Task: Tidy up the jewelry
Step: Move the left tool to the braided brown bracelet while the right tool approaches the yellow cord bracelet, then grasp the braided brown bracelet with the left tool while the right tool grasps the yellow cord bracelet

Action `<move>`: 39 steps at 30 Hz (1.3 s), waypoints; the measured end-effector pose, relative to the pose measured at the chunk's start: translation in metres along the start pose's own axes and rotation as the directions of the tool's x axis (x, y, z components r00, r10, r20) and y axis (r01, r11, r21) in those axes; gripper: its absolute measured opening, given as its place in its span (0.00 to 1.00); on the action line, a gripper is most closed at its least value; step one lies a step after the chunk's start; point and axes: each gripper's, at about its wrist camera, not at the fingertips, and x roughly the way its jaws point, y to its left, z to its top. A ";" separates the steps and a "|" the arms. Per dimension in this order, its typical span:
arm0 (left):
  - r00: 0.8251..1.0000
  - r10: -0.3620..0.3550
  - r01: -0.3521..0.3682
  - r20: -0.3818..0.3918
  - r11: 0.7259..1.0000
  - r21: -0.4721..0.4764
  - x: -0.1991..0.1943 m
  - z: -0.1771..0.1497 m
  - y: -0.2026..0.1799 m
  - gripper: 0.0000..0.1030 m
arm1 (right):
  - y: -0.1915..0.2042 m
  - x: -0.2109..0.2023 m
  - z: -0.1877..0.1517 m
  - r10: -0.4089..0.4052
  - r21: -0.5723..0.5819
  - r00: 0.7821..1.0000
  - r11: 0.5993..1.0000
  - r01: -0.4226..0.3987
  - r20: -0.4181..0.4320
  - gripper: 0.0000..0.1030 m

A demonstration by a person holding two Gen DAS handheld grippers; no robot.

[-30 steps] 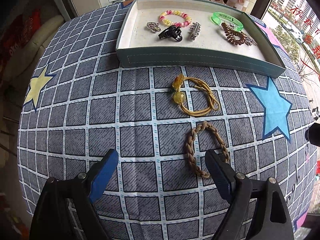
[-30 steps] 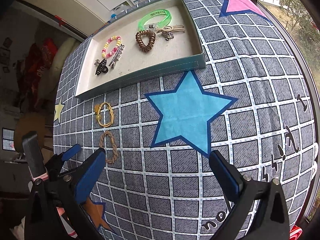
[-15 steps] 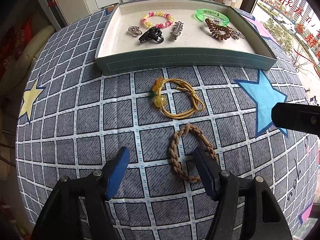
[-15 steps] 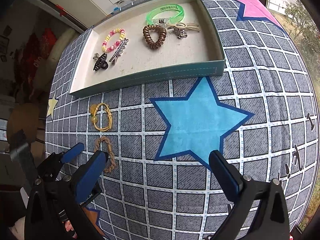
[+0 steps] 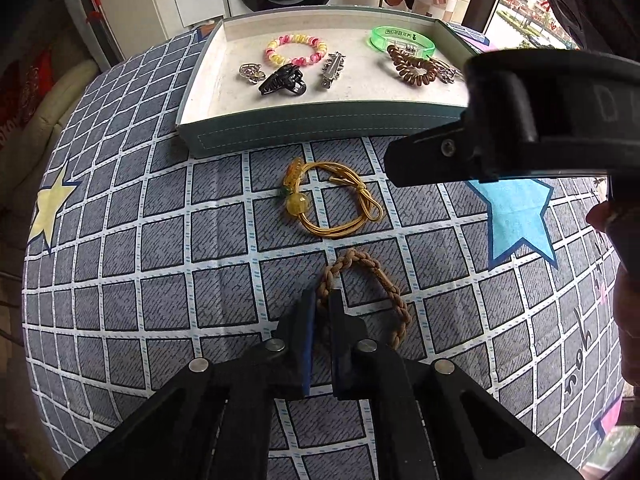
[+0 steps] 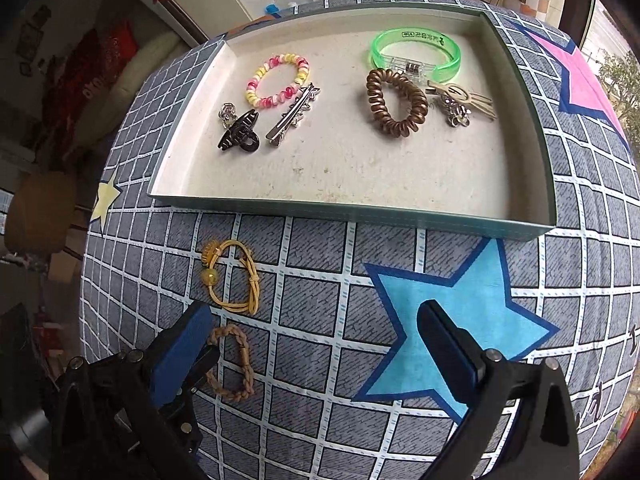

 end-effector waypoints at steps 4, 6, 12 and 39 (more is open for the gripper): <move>1.000 -0.014 0.014 -0.001 0.999 -0.039 -0.005 -0.010 0.010 0.18 | 0.010 0.008 0.005 0.012 -0.037 1.000 0.999 -0.012 -0.005 0.92; 1.000 -0.015 0.015 -0.003 0.999 -0.047 -0.006 -0.013 0.012 0.18 | 0.017 0.013 0.007 0.021 -0.053 1.000 0.998 -0.021 -0.008 0.92; 1.000 -0.020 0.020 0.001 0.998 -0.062 -0.012 -0.023 0.019 0.18 | 0.046 0.028 0.012 0.020 -0.132 1.000 0.991 -0.022 -0.017 0.91; 0.997 -0.073 0.074 0.020 0.992 -0.106 -0.028 -0.007 0.044 0.18 | -0.001 -0.012 -0.007 0.018 0.020 0.999 1.000 -0.019 0.038 0.14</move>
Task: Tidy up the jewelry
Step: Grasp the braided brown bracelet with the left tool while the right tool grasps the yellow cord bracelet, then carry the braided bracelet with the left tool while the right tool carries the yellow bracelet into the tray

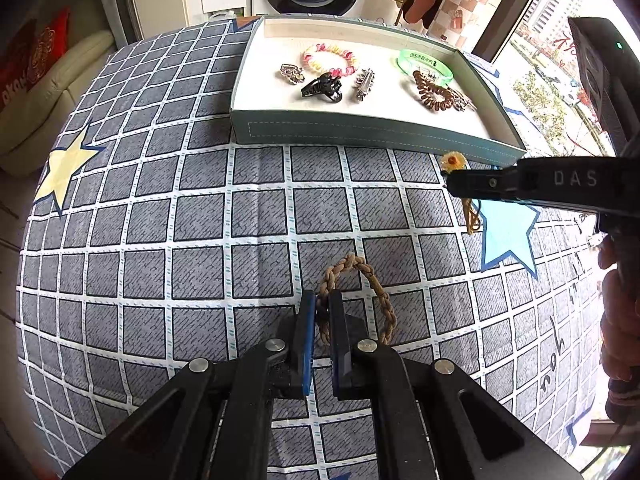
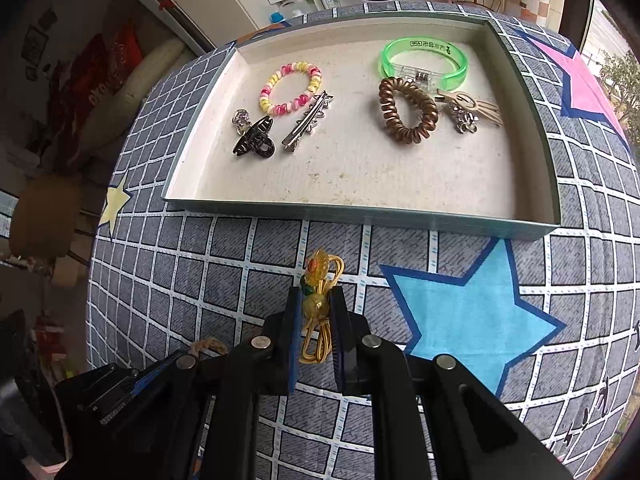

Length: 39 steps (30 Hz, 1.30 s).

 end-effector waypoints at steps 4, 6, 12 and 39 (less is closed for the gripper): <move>1.000 -0.010 0.010 0.014 1.000 -0.009 -0.010 0.005 -0.001 0.18 | -0.009 -0.014 -0.008 0.014 0.032 1.000 0.999 -0.014 0.007 0.14; 1.000 -0.012 0.012 0.022 1.000 -0.010 -0.015 0.005 -0.005 0.18 | -0.011 -0.019 -0.012 0.018 0.043 1.000 0.999 -0.018 0.009 0.14; 0.999 -0.015 0.015 0.048 1.000 0.000 -0.025 0.018 -0.010 0.18 | -0.018 -0.036 -0.018 0.037 0.076 0.999 0.996 -0.039 0.029 0.14; 0.988 -0.010 0.007 0.153 1.000 0.021 -0.011 0.131 -0.025 0.18 | -0.047 -0.065 0.062 0.015 0.091 0.992 0.996 -0.027 0.127 0.14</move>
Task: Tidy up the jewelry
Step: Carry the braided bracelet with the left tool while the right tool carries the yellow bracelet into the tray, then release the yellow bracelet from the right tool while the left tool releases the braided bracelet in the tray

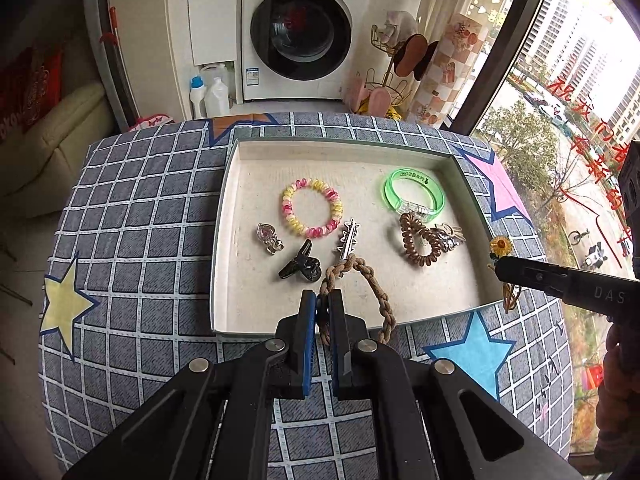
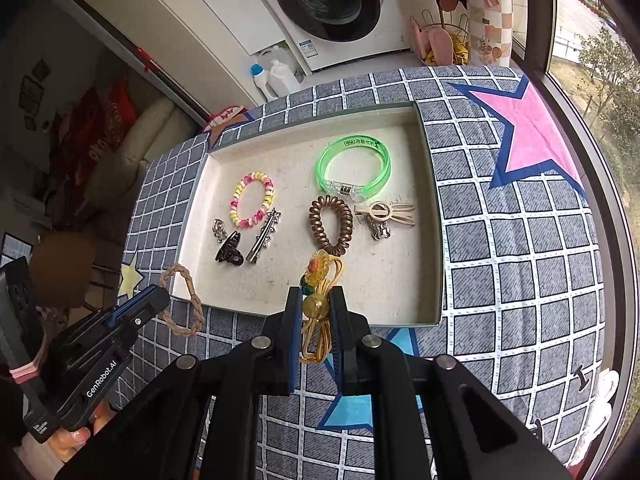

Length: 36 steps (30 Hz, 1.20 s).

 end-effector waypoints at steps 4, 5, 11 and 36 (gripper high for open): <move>1.000 0.010 -0.010 -0.021 1.000 0.010 0.017 0.006 -0.001 0.18 | -0.002 0.012 0.011 -0.010 -0.006 1.000 1.000 0.010 -0.011 0.14; 1.000 0.014 -0.014 -0.028 1.000 0.011 0.022 0.007 -0.001 0.18 | -0.003 0.015 0.013 -0.013 -0.008 1.000 1.000 0.013 -0.015 0.14; 0.998 0.025 -0.024 -0.062 1.000 0.015 0.044 0.008 -0.001 0.18 | -0.008 0.036 0.018 -0.025 -0.010 0.998 1.000 0.025 -0.050 0.14; 0.983 0.123 -0.118 -0.138 0.992 0.051 0.096 0.006 -0.004 0.18 | -0.021 0.085 0.021 -0.112 -0.050 0.988 0.993 0.107 -0.103 0.14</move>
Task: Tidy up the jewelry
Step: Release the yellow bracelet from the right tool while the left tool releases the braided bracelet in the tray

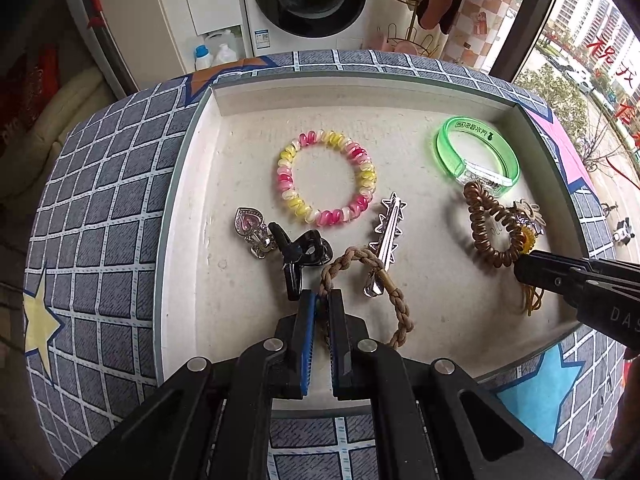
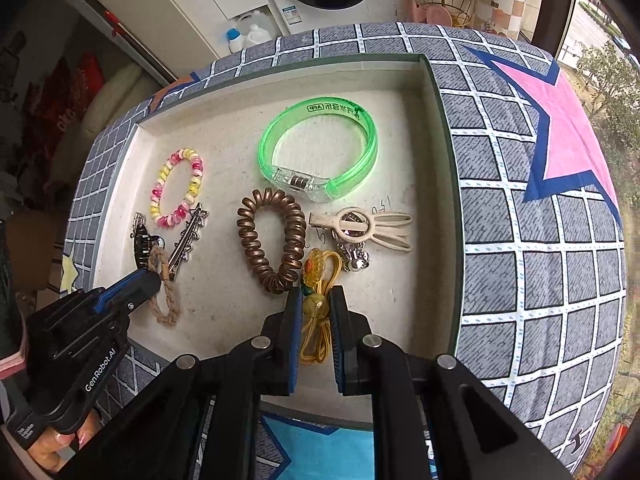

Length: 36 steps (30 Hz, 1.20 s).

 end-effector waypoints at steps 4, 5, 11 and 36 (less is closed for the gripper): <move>1.000 0.030 -0.030 -0.002 0.999 0.026 0.000 0.000 -0.005 0.18 | 0.001 0.001 0.002 0.008 0.000 1.000 1.000 -0.008 -0.002 0.19; 0.999 0.036 -0.036 -0.005 0.999 0.028 -0.001 0.000 -0.005 0.18 | 0.002 0.001 0.002 0.011 -0.003 1.000 1.000 -0.011 -0.003 0.23; 0.998 0.060 -0.061 0.017 0.998 0.036 -0.010 -0.001 -0.006 0.18 | 0.003 -0.002 0.001 0.020 0.015 1.000 1.000 -0.020 -0.004 0.38; 0.991 0.038 -0.033 0.125 0.998 -0.045 -0.053 -0.002 0.005 1.00 | -0.005 -0.061 -0.021 0.069 0.106 0.992 0.991 -0.080 0.101 0.49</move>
